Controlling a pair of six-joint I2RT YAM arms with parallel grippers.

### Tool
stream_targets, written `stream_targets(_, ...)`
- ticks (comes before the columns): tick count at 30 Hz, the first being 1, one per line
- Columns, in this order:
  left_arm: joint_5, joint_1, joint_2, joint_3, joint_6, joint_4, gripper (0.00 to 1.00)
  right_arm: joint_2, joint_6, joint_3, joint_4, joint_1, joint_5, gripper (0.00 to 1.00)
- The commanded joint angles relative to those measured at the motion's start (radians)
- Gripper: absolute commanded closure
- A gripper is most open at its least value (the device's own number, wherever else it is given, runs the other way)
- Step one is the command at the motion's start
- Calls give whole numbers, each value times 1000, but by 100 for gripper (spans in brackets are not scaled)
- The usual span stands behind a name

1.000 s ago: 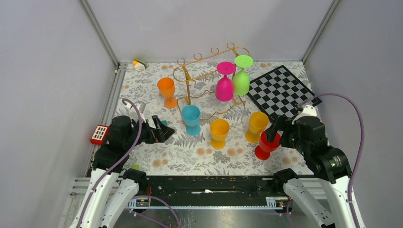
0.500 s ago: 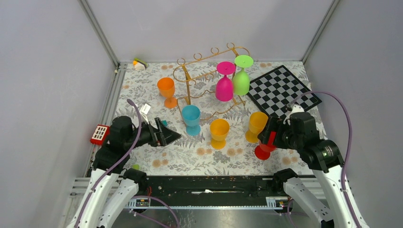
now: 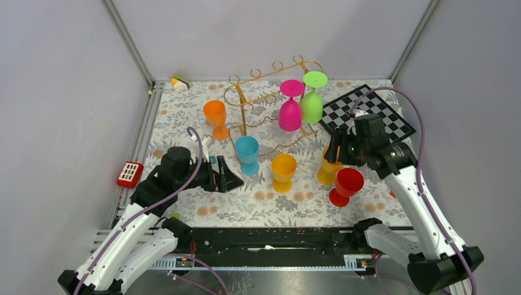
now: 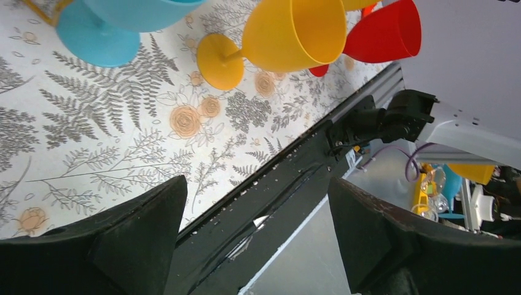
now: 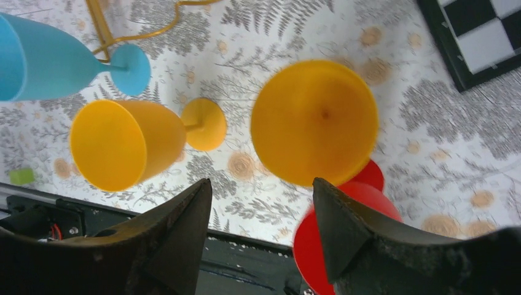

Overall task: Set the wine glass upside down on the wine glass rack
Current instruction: Pick up the wine glass at the center of the board.

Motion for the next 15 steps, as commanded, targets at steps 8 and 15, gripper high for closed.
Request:
stream_targets(8,-117,-4,-57,-30,-3,39,8,199,-70,58,164,1,-58,45)
stream_targets(15,-170,-4,-88,-42,-27,40,7,263,-69,44,166,22,-26,51)
